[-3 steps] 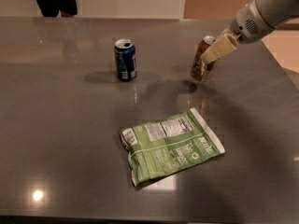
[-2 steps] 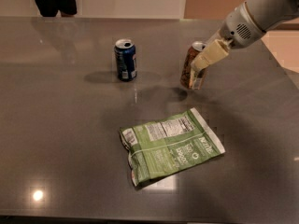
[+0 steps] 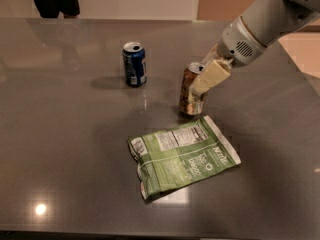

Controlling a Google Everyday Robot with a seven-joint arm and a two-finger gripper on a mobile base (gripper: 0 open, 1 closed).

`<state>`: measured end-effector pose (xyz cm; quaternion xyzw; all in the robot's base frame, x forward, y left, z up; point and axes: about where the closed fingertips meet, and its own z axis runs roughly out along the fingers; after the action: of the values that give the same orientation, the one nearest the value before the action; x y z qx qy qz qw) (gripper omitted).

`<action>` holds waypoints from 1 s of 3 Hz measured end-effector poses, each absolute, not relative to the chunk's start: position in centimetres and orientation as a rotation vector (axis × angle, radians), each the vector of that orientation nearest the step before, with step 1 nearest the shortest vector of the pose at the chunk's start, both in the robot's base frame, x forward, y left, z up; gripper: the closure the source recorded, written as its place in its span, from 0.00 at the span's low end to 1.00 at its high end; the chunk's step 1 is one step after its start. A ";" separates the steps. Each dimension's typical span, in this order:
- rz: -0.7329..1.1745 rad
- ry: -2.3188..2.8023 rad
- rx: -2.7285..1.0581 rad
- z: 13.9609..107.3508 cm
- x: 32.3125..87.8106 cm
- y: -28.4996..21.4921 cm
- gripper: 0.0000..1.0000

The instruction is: Move orange can near green jalapeno chip bag

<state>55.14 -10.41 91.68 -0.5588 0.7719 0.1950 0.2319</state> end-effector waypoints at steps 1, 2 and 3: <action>0.525 2.090 -1.596 91.2 54.4 -9.3 0.82; 0.487 2.067 -1.610 91.0 54.9 -8.9 0.59; 0.473 2.058 -1.611 90.6 55.7 -8.6 0.36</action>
Offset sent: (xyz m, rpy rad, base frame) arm 0.0058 0.0173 -0.0073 -0.0462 -0.0916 0.0560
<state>55.70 -8.60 90.64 -0.5888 0.7521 0.1728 0.2405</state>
